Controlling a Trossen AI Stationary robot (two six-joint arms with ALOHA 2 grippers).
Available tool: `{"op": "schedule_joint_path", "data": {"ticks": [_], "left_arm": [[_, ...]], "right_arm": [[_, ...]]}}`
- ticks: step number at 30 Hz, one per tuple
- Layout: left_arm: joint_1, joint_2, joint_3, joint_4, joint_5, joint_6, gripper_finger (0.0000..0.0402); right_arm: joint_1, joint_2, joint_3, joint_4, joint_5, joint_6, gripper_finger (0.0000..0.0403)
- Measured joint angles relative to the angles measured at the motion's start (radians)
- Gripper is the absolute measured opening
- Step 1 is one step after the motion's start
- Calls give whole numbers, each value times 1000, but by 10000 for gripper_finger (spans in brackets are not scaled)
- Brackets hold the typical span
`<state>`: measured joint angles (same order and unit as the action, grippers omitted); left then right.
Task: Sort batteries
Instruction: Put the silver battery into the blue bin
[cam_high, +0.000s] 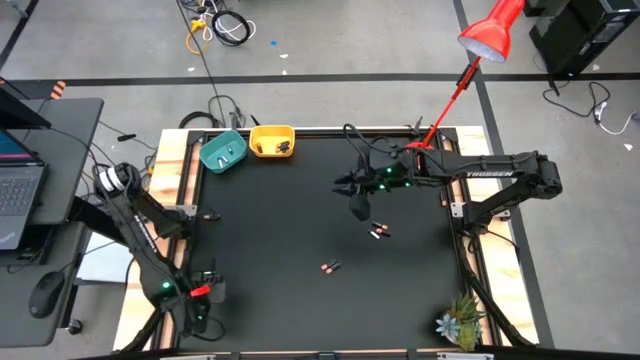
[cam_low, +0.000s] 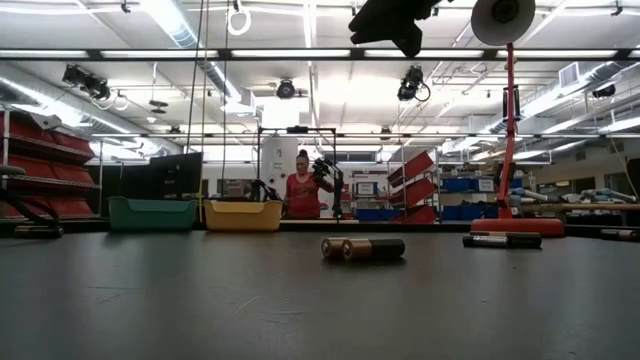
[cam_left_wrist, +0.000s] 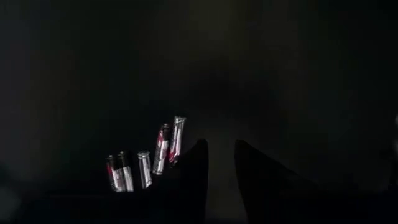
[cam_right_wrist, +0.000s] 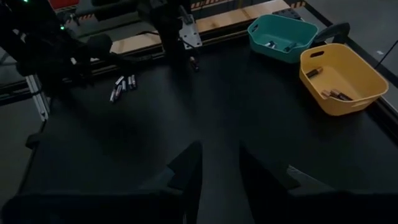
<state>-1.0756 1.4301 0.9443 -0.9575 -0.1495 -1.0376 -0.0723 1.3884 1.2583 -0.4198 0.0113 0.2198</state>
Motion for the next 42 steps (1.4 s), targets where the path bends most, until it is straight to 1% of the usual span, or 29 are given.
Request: {"op": "schedule_joint_path", "data": {"ticks": [4, 8, 14, 21, 28, 33, 36, 42], "left_arm": [[-20, 27, -10, -49, 1, 12, 96], [-17, 31, -66, 3, 41, 2, 115], [1, 31, -114, 33, 42, 4, 137], [2, 31, -148, 110, 48, 13, 137], [2, 31, -173, 114, 47, 13, 137], [5, 31, -208, 173, 72, 12, 137], [12, 31, -224, 207, 92, 12, 137], [43, 31, -227, 215, 89, 14, 131]], "right_arm": [[0, 0, 0, 0, 0, 23, 115], [0, 0, 0, 0, 3, 43, 115], [0, 0, 0, 0, 6, 76, 115], [4, 0, 0, 0, 40, 77, 115], [4, 0, 0, 1, 40, 77, 115], [4, 0, 0, 2, 41, 83, 115], [4, 0, 0, 4, 41, 92, 115], [4, 0, 0, 5, 41, 92, 115]]}}
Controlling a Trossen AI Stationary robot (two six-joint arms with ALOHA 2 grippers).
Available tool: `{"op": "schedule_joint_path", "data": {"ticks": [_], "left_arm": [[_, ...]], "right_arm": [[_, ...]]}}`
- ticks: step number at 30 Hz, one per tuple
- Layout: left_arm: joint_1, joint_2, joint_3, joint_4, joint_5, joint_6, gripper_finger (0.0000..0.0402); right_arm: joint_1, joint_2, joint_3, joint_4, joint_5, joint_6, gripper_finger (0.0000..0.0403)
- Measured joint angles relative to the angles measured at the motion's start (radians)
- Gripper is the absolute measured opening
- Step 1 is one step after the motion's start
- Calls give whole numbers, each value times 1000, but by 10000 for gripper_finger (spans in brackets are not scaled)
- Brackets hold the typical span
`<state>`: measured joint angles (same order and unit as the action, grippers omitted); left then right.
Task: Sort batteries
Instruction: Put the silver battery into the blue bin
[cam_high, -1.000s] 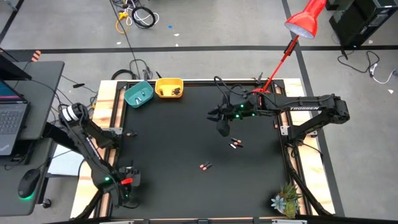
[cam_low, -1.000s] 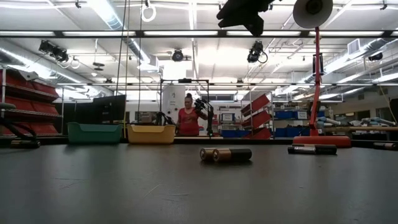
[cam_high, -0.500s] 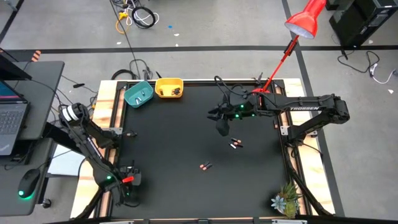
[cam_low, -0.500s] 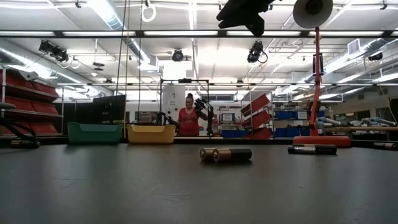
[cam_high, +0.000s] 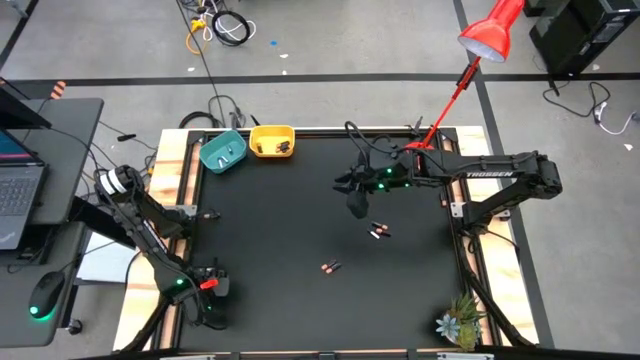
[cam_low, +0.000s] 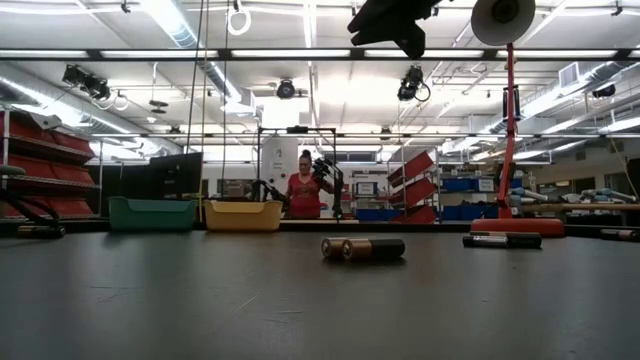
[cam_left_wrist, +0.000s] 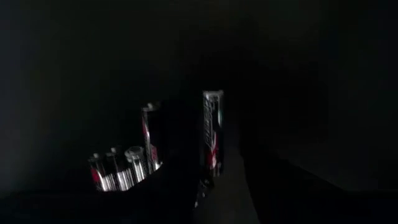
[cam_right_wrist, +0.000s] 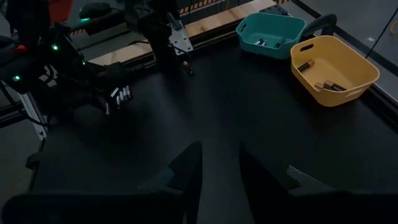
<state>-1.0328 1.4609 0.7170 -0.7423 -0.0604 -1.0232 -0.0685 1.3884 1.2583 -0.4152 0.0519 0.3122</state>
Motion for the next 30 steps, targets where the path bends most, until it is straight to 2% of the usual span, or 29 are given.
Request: {"op": "schedule_joint_path", "data": {"ticks": [7, 14, 24, 30], "left_arm": [[31, -3, -26, 62, -11, 1, 89], [57, -5, -52, 68, 19, 0, 19], [64, 3, -9, 16, 7, -3, 18], [67, 6, 46, 21, -69, -56, 15]], "right_arm": [[0, 0, 0, 0, 0, 0, 115], [0, 0, 0, 0, 0, 7, 115], [0, 0, 0, 0, 0, -3, 115], [0, 0, 0, 1, 0, -34, 115]]}}
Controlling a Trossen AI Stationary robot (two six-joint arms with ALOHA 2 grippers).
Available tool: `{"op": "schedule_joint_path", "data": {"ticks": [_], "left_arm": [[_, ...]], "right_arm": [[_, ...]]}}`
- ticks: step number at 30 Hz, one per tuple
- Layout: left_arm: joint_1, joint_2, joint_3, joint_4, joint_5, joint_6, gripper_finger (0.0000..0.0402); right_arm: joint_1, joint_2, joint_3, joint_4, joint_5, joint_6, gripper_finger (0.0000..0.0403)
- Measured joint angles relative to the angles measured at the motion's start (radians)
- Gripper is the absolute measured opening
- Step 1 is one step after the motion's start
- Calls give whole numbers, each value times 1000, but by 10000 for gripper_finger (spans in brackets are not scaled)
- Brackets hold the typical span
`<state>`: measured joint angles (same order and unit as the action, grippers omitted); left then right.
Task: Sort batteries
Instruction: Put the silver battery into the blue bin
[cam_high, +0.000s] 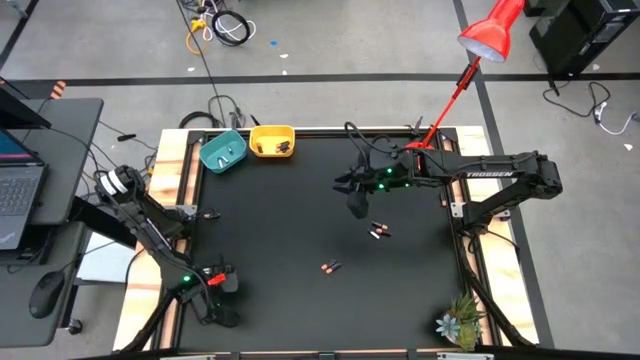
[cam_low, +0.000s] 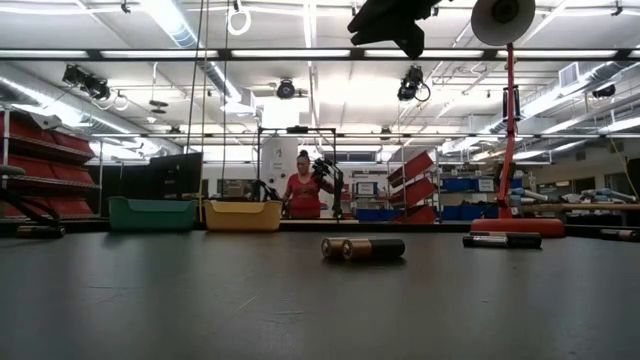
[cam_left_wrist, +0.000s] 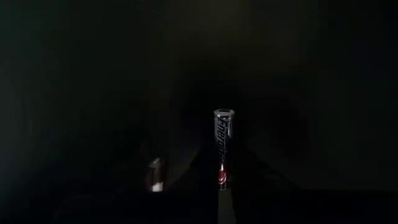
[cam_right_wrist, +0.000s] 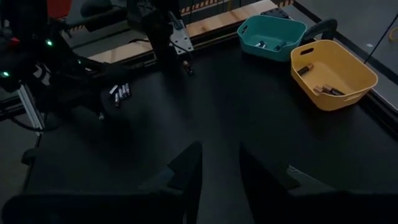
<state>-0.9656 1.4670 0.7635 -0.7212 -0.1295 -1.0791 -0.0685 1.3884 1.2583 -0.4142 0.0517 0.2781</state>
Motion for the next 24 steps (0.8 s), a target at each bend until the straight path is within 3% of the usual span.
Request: {"op": "schedule_joint_path", "data": {"ticks": [7, 12, 20, 24], "left_arm": [[31, -2, 22, -5, -44, -96, 15], [119, -2, 22, -6, -170, -162, 15], [428, -9, -35, -4, -402, -247, 15], [590, -81, -99, -2, -536, -286, 15]], "right_arm": [[-1, 0, 0, 2, 0, -35, 115], [-1, 0, 0, 2, 0, -39, 115], [-1, 0, 0, 25, 0, -36, 115], [8, 0, 0, 32, -1, -14, 115]]}}
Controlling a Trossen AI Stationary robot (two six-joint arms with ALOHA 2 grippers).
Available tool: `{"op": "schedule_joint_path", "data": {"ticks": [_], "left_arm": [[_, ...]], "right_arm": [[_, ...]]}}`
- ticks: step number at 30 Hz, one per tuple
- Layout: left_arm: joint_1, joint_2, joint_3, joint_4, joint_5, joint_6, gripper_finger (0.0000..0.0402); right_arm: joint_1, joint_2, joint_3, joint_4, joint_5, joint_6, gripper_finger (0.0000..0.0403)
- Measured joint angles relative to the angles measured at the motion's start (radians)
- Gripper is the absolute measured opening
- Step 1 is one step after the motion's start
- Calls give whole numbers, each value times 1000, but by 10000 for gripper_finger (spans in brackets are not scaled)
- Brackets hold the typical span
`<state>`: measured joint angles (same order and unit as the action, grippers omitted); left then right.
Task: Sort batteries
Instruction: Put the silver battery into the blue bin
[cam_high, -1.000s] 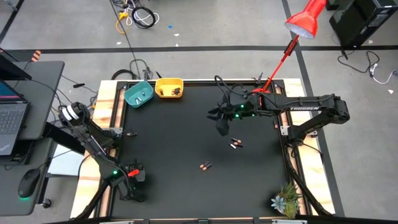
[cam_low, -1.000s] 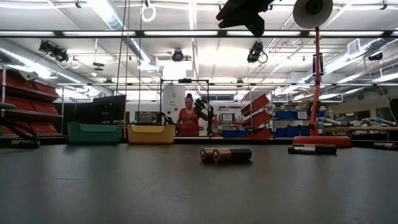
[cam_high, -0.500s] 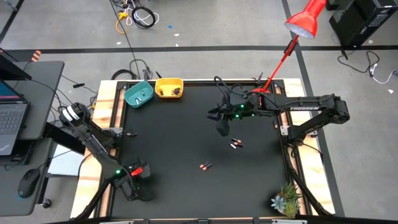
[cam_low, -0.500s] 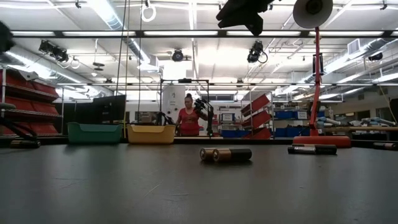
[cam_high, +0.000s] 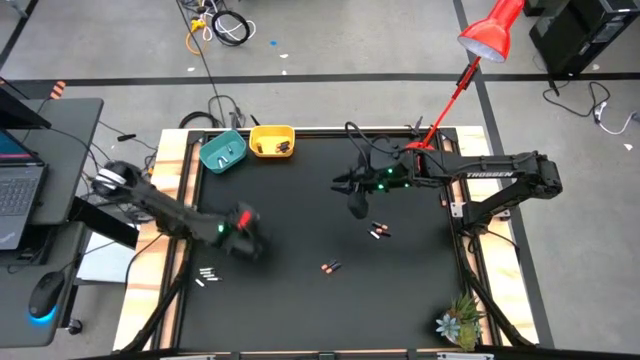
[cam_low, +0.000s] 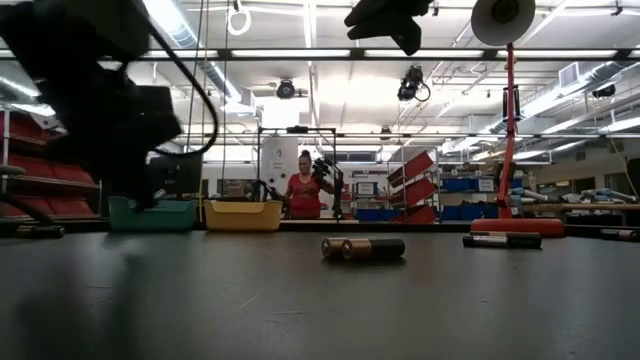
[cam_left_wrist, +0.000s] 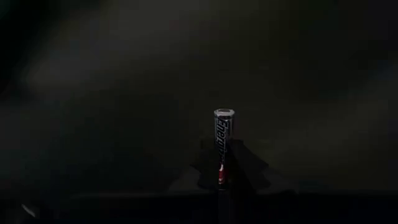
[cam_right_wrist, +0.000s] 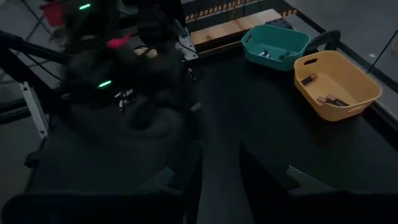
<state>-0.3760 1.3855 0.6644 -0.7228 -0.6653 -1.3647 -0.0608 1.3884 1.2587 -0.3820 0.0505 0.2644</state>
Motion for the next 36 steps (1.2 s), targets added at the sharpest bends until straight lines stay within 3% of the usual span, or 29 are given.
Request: {"op": "schedule_joint_path", "data": {"ticks": [3, 9, 14, 19, 25, 30, 36], "left_arm": [[116, -108, -66, -5, -87, -44, 15], [365, -337, -161, -43, -140, -4, 15], [567, -434, -179, -53, -194, 31, 14], [768, -432, -179, 24, -246, 108, 17], [983, -389, -179, 276, -261, 272, 27], [1112, -319, -179, 464, -145, 465, 32], [1173, -258, -179, 477, -80, 441, 82]], "right_arm": [[13, 0, 0, 0, -16, 26, 115], [56, 0, 0, -1, -16, 50, 115], [88, 0, 0, -20, 32, 79, 115], [128, 0, 0, -59, 89, 127, 115], [180, 0, 0, -92, 151, 212, 115], [218, 0, 0, -126, 223, 283, 115], [246, 0, 0, -156, 254, 322, 115]]}}
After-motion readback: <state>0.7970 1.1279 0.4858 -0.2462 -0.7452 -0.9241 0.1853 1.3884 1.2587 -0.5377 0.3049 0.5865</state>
